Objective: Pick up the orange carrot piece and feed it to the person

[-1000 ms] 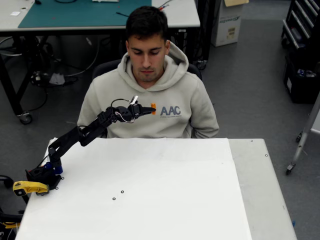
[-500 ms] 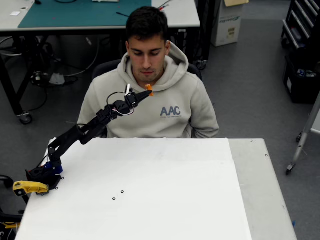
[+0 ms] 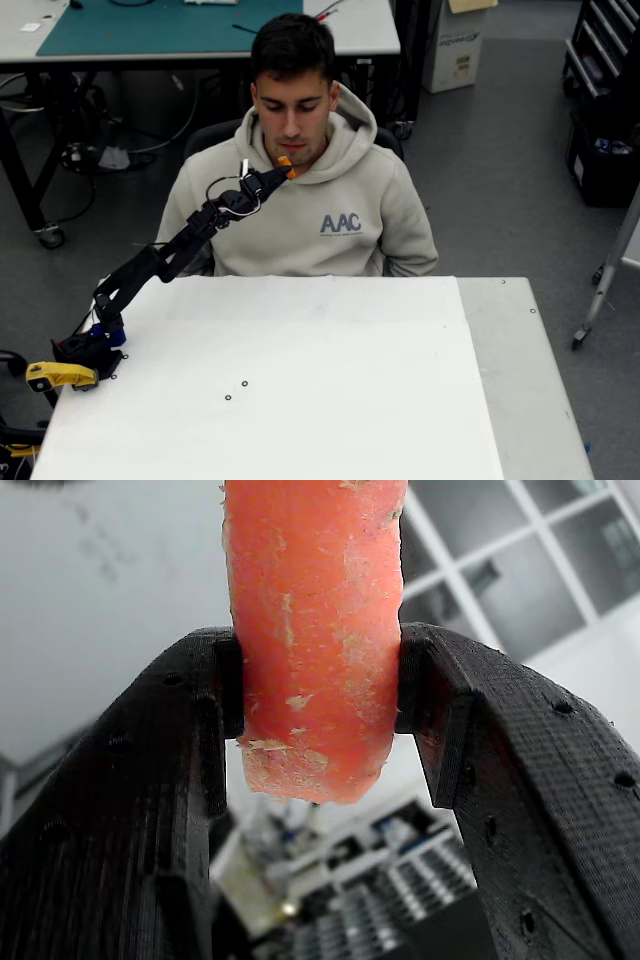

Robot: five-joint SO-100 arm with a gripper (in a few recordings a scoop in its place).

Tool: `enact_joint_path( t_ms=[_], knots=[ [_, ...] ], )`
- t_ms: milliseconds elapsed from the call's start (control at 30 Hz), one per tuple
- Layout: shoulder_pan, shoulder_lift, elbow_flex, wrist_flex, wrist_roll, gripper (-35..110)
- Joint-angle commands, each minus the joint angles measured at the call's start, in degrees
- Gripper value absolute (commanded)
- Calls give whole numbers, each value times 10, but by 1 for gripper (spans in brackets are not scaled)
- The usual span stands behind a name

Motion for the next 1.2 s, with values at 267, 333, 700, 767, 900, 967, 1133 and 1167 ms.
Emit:
enact_joint_path(
  t_ms=[267,333,700,767,900,967,1133,1167],
  knots=[
    [5,34,-40,-11,-12,-2],
    [5,31,-40,-11,-13,-2],
    [4,25,-40,-11,-13,-2],
    [4,25,-40,-11,-13,-2],
    [4,25,-40,-11,-13,-2],
    [4,25,-40,-11,-13,-2],
    [4,25,-40,-11,-10,-1],
    [4,25,-40,-11,-11,-1]
  ],
)
